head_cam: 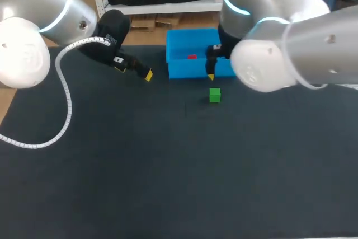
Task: Use the left arm to pick the red cube and place it into the blue plastic box first, then use the right arm to grasp the green cube and put it into the same blue plastic box after the first action is fully finished.
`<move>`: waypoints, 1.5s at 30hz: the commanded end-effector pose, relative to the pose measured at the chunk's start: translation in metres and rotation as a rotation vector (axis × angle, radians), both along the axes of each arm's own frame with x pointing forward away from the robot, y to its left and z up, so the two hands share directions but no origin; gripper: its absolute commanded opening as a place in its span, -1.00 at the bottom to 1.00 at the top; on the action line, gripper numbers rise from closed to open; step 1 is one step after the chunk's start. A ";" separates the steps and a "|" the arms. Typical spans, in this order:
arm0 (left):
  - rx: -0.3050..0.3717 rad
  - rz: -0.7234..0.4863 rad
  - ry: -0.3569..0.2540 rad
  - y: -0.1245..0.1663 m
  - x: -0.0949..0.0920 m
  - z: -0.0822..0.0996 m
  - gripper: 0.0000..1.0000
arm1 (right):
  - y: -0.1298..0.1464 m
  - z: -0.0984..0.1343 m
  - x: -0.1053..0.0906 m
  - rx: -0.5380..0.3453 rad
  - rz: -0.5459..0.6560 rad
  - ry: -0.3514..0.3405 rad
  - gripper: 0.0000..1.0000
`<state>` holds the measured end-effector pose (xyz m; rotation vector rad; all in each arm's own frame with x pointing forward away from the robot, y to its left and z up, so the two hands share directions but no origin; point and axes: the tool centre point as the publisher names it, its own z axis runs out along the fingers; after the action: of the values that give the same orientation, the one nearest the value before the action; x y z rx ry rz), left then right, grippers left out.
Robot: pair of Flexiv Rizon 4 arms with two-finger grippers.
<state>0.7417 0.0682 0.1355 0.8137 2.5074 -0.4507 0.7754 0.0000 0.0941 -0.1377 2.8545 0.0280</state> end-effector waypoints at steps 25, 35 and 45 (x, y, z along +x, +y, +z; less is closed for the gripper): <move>-0.004 -0.003 -0.001 0.001 0.000 0.000 1.00 | 0.012 -0.078 0.033 -0.015 -0.025 0.024 1.00; -0.004 -0.003 -0.001 0.001 0.000 0.000 1.00 | 0.021 -0.089 0.034 -0.033 -0.003 0.052 1.00; -0.004 -0.003 -0.001 0.001 0.000 0.000 1.00 | 0.028 -0.094 0.036 -0.051 0.009 0.060 1.00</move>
<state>0.7417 0.0682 0.1355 0.8137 2.5074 -0.4507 0.8073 0.0257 0.0013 -0.1637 2.9074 -0.0323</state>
